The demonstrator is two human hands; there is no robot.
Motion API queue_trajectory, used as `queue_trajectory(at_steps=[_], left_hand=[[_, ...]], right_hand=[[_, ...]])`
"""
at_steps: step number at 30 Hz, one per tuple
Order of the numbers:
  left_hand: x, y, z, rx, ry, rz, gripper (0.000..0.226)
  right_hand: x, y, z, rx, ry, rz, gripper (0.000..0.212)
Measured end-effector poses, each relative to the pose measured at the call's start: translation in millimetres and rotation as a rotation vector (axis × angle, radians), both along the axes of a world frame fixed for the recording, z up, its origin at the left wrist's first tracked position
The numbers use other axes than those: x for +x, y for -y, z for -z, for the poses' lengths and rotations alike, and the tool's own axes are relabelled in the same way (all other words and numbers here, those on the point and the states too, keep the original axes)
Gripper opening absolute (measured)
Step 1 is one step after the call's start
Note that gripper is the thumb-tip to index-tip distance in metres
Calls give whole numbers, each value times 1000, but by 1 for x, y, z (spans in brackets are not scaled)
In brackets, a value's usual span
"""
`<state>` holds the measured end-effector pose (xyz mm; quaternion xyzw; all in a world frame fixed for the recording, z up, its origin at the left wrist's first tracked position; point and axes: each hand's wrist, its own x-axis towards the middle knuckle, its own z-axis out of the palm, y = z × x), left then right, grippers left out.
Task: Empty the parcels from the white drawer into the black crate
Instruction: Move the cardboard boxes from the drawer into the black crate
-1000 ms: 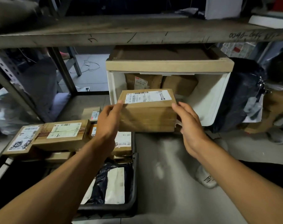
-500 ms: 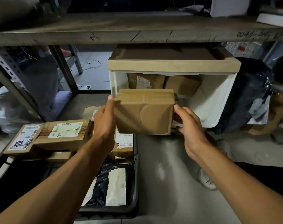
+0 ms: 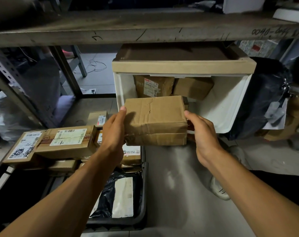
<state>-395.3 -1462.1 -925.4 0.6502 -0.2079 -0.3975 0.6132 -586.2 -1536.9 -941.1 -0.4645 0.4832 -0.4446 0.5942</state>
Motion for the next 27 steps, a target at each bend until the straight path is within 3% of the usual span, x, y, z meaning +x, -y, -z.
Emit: queue_trajectory(at_steps=[4,11,14,16,20,24,27], left_hand=[[-2,-3,-3,-43,-20,62,40],[7,-1,-4,-70,57,74,59],[9,-2,-1,-81,108,115,56],[9,-2,0,-90,145,156,49],[11,-4,0,-118,202,254,47],[14,-6,-2,-112,186,350,38],[15,-7,-1,-87,179,369,37]], right_hand=[[1,4,0,71,36,28,52],[1,1,0,50,34,-45,38],[-2,0,-2,32,-23,-67,34],[-2,-3,-3,-3,-68,-97,37],[-1,-8,-4,-12,-141,-157,63],[-3,-4,0,-44,-177,-128,33],[-5,0,2,-54,-225,-102,35]])
